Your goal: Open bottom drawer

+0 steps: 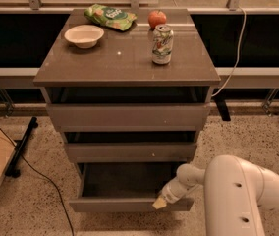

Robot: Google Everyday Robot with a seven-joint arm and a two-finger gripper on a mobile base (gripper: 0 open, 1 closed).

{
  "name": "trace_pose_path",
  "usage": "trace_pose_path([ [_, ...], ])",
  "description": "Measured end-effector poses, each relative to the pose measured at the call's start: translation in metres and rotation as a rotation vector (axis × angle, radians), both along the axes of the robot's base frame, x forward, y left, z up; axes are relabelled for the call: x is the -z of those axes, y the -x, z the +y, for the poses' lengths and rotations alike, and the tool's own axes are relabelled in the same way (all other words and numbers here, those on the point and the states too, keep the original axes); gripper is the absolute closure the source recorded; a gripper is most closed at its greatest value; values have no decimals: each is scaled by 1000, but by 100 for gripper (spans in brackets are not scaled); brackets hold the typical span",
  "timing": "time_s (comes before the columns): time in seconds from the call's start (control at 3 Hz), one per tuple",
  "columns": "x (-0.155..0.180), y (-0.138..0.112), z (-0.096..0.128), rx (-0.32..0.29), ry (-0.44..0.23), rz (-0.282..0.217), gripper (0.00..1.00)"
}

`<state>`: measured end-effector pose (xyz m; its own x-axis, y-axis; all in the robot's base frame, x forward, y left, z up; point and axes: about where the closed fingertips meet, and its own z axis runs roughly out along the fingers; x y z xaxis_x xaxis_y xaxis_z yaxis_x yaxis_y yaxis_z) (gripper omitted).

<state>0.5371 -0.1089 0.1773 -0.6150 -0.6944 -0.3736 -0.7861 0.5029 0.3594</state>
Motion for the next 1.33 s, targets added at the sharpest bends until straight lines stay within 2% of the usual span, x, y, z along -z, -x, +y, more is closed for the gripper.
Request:
trace_pose_path([
  [0.33, 0, 8, 1, 20, -12, 11, 12],
  [0.67, 0, 47, 4, 91, -55, 59, 0],
  [1.0, 3, 73, 4, 107, -69, 94, 0],
  [1.33, 3, 73, 4, 107, -69, 94, 0],
])
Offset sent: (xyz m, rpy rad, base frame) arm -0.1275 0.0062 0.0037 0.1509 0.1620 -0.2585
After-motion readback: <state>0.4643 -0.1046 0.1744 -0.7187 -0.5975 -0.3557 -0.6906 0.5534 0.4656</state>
